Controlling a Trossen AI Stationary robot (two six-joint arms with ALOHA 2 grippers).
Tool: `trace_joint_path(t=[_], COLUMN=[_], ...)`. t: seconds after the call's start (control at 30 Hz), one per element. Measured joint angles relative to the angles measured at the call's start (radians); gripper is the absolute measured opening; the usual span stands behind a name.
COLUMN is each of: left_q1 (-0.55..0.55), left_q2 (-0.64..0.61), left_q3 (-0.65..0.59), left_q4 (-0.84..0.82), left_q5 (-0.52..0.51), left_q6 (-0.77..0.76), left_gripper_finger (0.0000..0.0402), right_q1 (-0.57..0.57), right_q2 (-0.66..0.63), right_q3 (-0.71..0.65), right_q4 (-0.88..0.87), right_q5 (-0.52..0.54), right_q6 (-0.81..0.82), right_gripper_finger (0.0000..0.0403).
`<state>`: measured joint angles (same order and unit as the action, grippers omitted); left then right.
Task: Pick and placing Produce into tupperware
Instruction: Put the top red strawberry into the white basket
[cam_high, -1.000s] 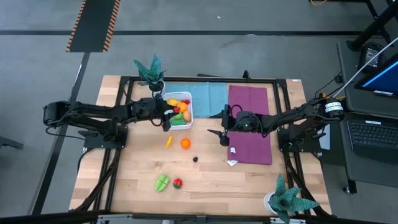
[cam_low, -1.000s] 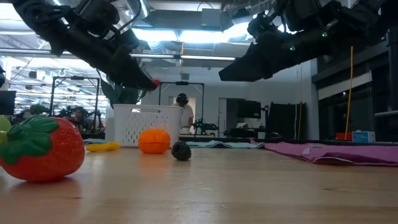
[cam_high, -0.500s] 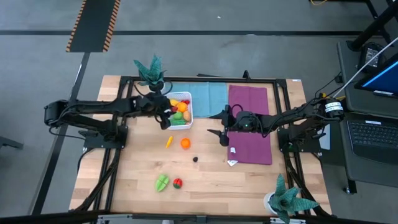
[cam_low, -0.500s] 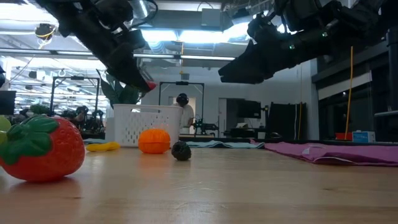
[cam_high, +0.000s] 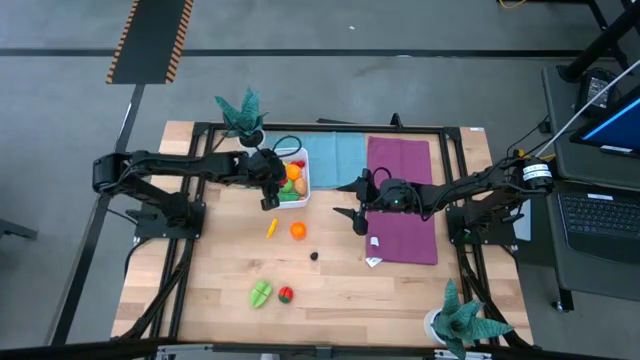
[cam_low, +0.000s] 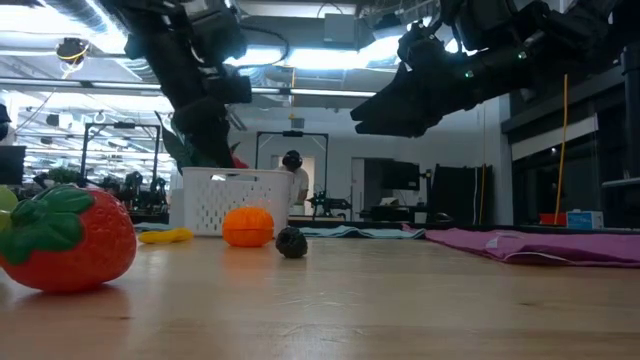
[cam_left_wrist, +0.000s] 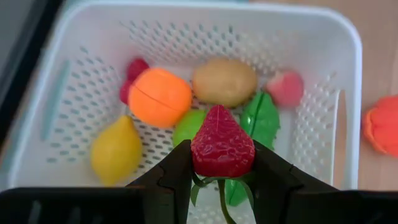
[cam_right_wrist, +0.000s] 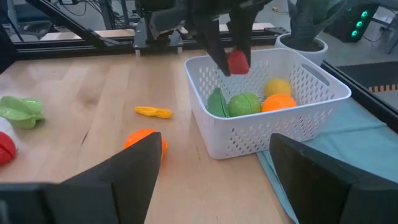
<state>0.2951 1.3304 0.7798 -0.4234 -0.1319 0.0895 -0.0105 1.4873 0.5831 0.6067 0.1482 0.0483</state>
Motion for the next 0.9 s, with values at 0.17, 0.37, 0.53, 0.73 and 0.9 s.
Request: trace_joint_path(t=[0.17,0.37,0.53,0.73,0.9], left_q1=[0.0,0.0,0.0,0.0,0.0], left_q2=[0.043,0.058,0.058,0.058,0.058], left_q3=[0.008,0.008,0.008,0.008,0.008], left_q4=[-0.014,-0.02,-0.021,-0.021,-0.016], left_q5=[0.051,0.073,0.073,0.073,0.073], left_q6=[0.0,0.001,0.002,0.002,0.0], left_gripper_finger=[0.0114,0.0116,0.0121,0.0123,0.0128], right_q1=[0.0,0.0,0.0,0.0,0.0], right_q2=[0.0,0.0,0.0,0.0,0.0], right_q3=[0.0,0.0,0.0,0.0,0.0], right_q4=[-0.004,-0.007,-0.007,-0.007,-0.007], right_q5=[0.0,0.0,0.0,0.0,0.0], right_q6=[-0.001,-0.003,-0.003,-0.003,-0.003], right_gripper_finger=[0.03,0.03,0.03,0.03,0.03])
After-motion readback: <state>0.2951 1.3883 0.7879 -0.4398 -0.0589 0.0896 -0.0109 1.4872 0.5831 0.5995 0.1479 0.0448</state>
